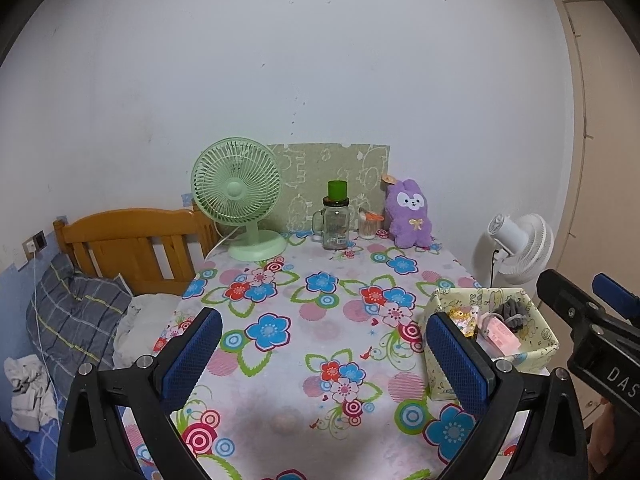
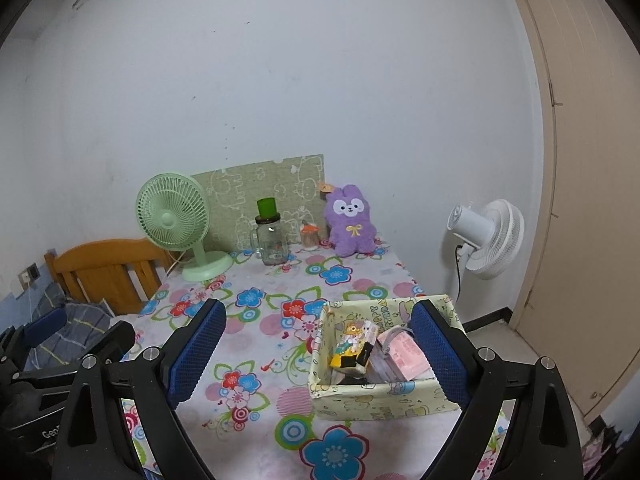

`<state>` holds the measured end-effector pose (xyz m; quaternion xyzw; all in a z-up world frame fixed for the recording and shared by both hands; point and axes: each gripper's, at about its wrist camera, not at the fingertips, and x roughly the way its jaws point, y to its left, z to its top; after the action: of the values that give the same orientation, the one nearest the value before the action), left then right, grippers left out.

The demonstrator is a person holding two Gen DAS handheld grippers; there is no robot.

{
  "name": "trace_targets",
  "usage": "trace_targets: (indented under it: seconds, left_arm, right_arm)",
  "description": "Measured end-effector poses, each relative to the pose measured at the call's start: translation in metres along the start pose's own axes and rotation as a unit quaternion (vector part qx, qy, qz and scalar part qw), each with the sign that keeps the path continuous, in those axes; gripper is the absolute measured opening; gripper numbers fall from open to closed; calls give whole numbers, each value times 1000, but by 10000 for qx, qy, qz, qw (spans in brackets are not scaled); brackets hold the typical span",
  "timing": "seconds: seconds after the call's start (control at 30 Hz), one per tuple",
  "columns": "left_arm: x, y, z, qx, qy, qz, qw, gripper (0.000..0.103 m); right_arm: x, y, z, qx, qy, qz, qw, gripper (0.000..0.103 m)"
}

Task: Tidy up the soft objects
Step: 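Withdraw both grippers from the yellow box and back away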

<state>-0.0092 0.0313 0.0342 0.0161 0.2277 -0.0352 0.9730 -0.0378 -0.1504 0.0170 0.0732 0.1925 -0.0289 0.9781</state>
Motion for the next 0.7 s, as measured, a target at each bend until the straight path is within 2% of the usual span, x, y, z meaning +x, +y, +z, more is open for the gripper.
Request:
trace_targets:
  seconds: [0.37,0.47,0.7]
  left_arm:
    - [-2,2,-2,-110,-16,89,9999,103]
    - [0,2,-2,-135,9,142,9998,103]
    - [0,0,-2,-163,13,189,9997,103]
  right_arm:
    - [2,1,-1,-86,50,125,9999,96]
    - [3,0,-2,-94,61,193,9998,100]
    - [4,-2,-1,-136,43,288,9995,101]
